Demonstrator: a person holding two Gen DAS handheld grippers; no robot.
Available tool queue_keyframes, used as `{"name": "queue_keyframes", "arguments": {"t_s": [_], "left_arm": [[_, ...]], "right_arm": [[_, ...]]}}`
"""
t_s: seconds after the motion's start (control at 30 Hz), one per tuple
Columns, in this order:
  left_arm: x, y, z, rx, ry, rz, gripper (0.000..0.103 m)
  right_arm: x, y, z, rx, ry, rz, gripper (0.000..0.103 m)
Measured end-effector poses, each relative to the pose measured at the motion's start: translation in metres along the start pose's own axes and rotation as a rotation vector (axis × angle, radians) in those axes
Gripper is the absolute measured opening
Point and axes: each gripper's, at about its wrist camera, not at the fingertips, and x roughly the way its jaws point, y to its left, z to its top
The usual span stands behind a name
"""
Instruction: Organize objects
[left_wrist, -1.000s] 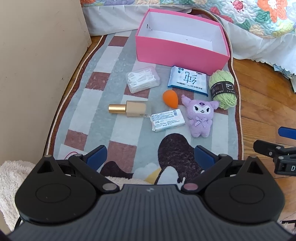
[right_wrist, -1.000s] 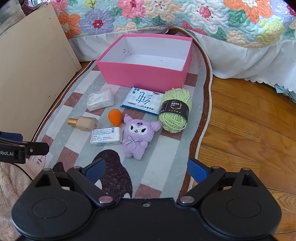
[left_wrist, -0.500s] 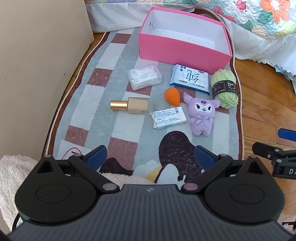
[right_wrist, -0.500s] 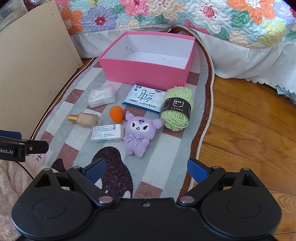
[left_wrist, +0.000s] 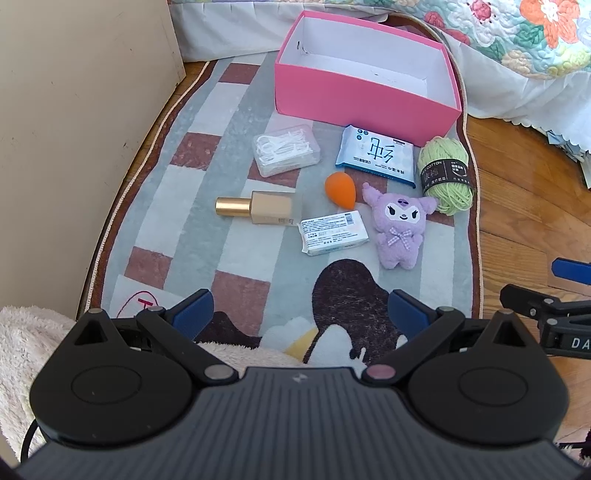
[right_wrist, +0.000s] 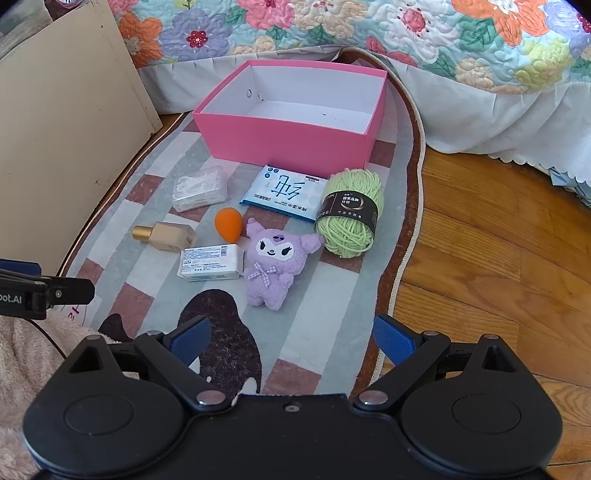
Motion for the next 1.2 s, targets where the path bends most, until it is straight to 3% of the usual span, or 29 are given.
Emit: {"name": "queue_keyframes", "arguments": {"t_s": [1.0,1.1,1.2], "left_arm": [[-0.004,-0.004,0.001,0.029,-0.001,-0.024,0.102],[-0.011,-0.008,0.014,0.057,-0.018,-0.048,0.103],[-0.013,-0.006,0.034,0.025,-0.035,-0.111,0.103]], "right_arm": [[-0.003,0.001,0.003,-0.004,0.002,-0.013,0.097],[-0.020,0.000,0.010,-0.007,-0.064,0.025,0.097],[-0.036,0.000,0.017,-0.077,-0.189,0.047,0.097]]}}
